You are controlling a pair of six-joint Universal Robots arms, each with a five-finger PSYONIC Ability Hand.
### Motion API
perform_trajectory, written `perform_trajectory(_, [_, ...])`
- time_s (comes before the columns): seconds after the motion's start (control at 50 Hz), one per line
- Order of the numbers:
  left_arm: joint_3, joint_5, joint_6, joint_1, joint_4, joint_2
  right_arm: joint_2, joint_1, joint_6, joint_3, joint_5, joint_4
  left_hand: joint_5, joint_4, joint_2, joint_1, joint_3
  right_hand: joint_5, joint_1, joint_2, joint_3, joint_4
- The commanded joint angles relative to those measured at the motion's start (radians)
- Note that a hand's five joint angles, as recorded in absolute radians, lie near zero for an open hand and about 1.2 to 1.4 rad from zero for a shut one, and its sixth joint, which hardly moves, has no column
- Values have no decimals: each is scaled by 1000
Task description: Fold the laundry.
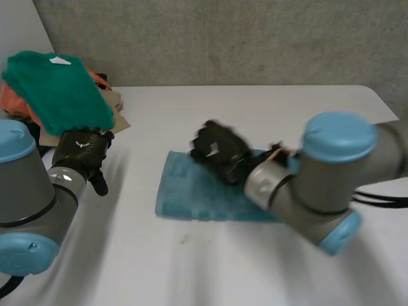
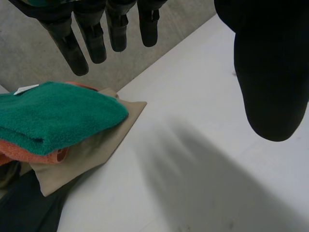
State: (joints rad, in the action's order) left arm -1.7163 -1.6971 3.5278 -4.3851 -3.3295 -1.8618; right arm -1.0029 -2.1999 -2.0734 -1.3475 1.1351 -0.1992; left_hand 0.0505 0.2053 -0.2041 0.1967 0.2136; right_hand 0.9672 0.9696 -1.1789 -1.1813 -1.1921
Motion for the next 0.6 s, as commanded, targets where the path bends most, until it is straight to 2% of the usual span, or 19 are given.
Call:
perform_trajectory(0.02, [4, 1, -1, 6, -1, -2, 95, -118, -56, 62, -6, -20, -50, -31, 30, -22, -39, 254, 427, -217, -215, -204])
perform_trajectory(0.16, [23, 1, -3, 41, -10, -4, 139, -139, -146, 105, -14, -22, -50, -31, 30, -22, -39, 254, 427, -217, -215, -204])
perform_trajectory(0.28, [38, -1, -7, 47, -39, -2, 113, -133, -307, 136, -41, -40, -50, -31, 30, -22, -39, 250, 422, -213, -210, -199])
perform_trajectory(0.36, [50, -1, -24, 48, -45, -4, 112, -126, -450, 160, -60, -28, -50, -31, 30, -22, -39, -34, 138, 71, 74, 85])
perform_trajectory(0.38, [52, -1, -27, 50, -45, -4, 115, -126, -492, 159, -72, -23, -50, -31, 30, -22, -39, -180, -8, 218, 220, 231])
perform_trajectory(0.44, [55, -3, -40, 55, -44, -4, 113, -126, -531, 151, -86, -17, -50, -31, 30, -22, -39, -398, -226, 436, 438, 449])
perform_trajectory(0.46, [55, -3, -41, 55, -44, -4, 106, -126, -553, 148, -78, -14, -50, -31, 30, -22, -39, -556, -384, 593, 596, 606])
perform_trajectory(0.5, [53, -3, -43, 56, -44, -4, 99, -123, -568, 143, -72, -5, -50, -31, 30, -22, -39, -713, -540, 750, 752, 763])
perform_trajectory(0.58, [55, -1, -44, 67, -44, -4, 73, -87, -571, 137, -38, 43, -50, -31, 30, -22, -39, -942, -770, 979, 981, 992])
perform_trajectory(0.6, [55, 1, -44, 71, -44, -4, 55, -58, -576, 131, -5, 73, -50, -31, 30, -22, -39, -967, -795, 1004, 1007, 1018])
